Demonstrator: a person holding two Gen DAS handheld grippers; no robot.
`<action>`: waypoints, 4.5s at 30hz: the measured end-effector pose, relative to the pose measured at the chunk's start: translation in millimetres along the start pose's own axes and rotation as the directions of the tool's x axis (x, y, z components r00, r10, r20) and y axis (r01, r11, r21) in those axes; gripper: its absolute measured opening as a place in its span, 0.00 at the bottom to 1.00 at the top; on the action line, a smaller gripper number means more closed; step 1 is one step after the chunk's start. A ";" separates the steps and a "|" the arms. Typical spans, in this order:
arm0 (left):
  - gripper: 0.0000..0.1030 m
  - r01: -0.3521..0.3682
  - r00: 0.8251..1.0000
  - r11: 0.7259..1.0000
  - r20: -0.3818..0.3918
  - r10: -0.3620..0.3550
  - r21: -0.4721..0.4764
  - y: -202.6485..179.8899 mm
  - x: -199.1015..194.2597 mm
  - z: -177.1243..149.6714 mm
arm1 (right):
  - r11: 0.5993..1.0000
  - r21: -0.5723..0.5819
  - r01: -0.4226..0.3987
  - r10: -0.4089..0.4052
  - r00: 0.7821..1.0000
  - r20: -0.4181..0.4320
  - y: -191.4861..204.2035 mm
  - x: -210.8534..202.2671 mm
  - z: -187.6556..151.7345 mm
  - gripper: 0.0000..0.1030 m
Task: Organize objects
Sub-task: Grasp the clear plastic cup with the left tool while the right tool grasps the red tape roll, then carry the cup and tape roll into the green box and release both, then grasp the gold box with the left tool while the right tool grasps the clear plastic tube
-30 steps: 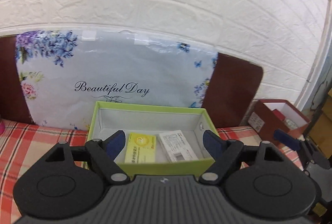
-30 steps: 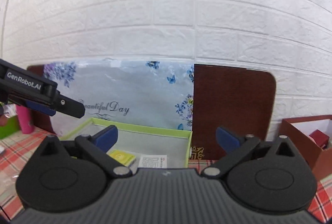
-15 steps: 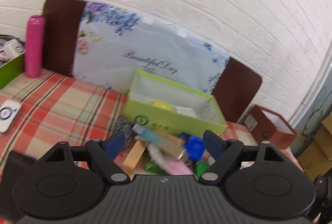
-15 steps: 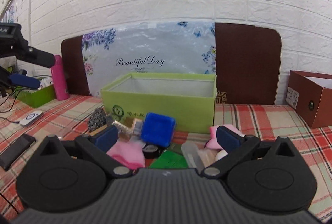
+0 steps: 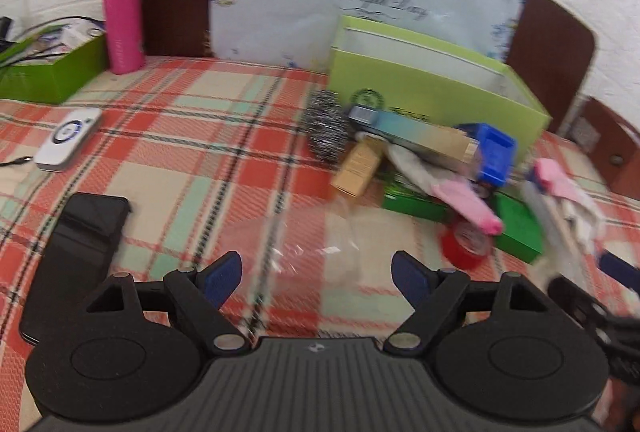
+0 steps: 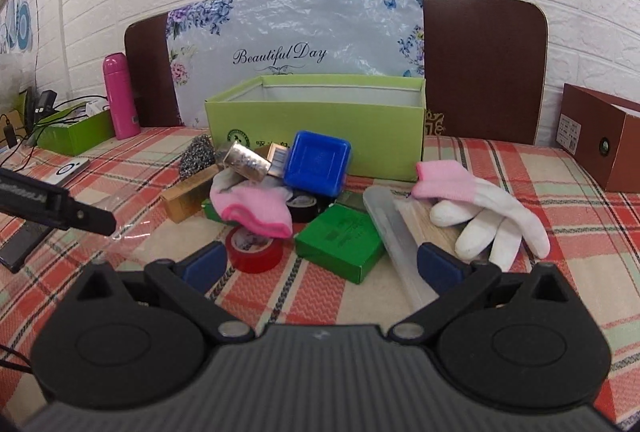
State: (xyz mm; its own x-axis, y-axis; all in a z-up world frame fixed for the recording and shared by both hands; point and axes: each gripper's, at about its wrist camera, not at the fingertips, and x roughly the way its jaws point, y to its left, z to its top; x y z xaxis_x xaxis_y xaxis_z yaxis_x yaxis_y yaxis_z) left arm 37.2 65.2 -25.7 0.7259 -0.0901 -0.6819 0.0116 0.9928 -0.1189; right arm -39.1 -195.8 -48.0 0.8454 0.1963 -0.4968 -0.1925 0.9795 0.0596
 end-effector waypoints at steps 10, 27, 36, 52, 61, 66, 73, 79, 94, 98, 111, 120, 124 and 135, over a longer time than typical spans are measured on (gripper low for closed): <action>0.36 0.028 0.999 0.996 -0.028 -0.031 -0.085 24.4 19.1 -1.8 | 0.991 -0.122 -0.048 0.037 0.995 -0.088 32.3 41.9 -4.1 0.81; 0.31 0.091 0.996 0.995 -0.003 -0.091 -0.042 13.5 34.7 0.9 | 0.995 -0.034 -0.096 0.088 0.978 -0.187 17.4 41.8 -14.9 0.45; 0.25 0.083 0.996 0.996 -0.003 -0.084 -0.039 7.9 33.7 -1.2 | 0.996 -0.037 -0.082 0.074 0.981 -0.178 16.8 30.2 -17.9 0.58; 0.04 0.188 0.982 0.982 0.015 -0.188 -0.020 4.1 10.1 8.6 | 0.996 -0.036 -0.081 0.074 0.985 -0.154 13.1 27.9 -18.8 0.44; 0.05 0.318 0.931 0.943 0.158 -0.330 0.093 -21.4 -37.5 61.5 | 0.997 -0.032 -0.069 0.070 0.997 0.030 -10.0 1.3 34.5 0.44; 0.05 0.334 0.909 0.932 0.215 -0.358 0.140 -43.4 -36.2 103.7 | 0.998 -0.061 -0.007 0.016 0.990 0.137 -25.7 5.0 72.2 0.44; 0.04 0.284 0.934 0.952 0.193 -0.302 0.116 -65.5 19.3 158.7 | 0.999 -0.029 0.037 -0.031 0.984 0.175 -50.7 42.1 111.7 0.44; 0.05 0.221 0.968 0.971 0.103 -0.230 0.092 -68.0 83.8 188.8 | 0.999 -0.011 0.051 -0.049 0.989 0.141 -62.9 98.8 133.2 0.44; 0.63 0.175 0.982 0.980 0.053 -0.181 0.097 -53.5 140.7 187.7 | 0.998 -0.004 0.067 -0.067 0.997 0.040 -60.8 199.8 138.4 0.79; 0.66 0.131 0.987 0.981 0.076 -0.143 0.144 -61.0 136.8 181.6 | 0.997 -0.037 0.074 -0.073 0.996 0.042 -62.1 203.6 132.8 0.80; 0.68 0.160 0.985 0.978 0.043 -0.167 0.137 -68.2 121.8 169.6 | 0.991 -0.089 0.098 -0.095 0.995 0.040 -67.2 196.0 131.1 0.82; 0.81 0.236 0.949 0.967 0.194 -0.250 0.091 -55.0 23.3 119.7 | 0.995 0.001 0.095 -0.093 0.972 0.214 -61.9 78.6 113.0 1.00; 0.81 0.246 0.955 0.965 0.145 -0.258 0.090 -56.1 6.8 73.9 | 0.995 0.001 0.102 -0.101 0.980 0.174 -57.5 43.0 77.0 1.00; 0.80 0.229 0.973 0.972 -0.031 -0.228 0.052 -49.1 19.9 2.0 | 0.996 -0.068 0.054 -0.057 0.997 -0.044 -36.3 15.7 -13.9 0.60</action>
State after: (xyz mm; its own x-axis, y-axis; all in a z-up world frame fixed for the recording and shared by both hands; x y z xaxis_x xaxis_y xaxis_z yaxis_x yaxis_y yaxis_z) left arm 52.4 14.9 -32.0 0.6825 -0.3161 -0.6590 0.2130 0.9485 -0.2344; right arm -25.8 -228.9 -70.0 0.8323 0.1377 -0.5370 -0.1799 0.9833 -0.0268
